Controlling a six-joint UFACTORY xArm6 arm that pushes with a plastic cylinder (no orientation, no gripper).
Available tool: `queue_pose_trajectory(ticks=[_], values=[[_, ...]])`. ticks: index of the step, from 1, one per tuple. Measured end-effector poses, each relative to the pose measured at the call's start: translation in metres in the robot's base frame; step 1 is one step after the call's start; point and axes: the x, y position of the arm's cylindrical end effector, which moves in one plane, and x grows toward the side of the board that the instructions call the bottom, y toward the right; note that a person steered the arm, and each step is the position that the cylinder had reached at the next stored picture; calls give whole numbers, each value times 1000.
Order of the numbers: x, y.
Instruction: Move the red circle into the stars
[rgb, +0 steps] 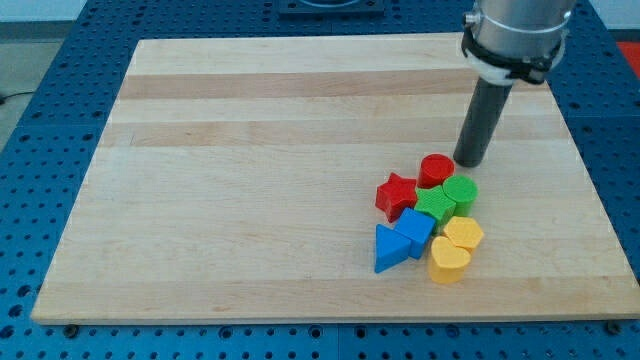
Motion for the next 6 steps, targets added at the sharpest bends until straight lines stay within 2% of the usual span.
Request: queue_pose_trajectory(ticks=[1, 2, 6], values=[[3, -25], [25, -56], [43, -67]])
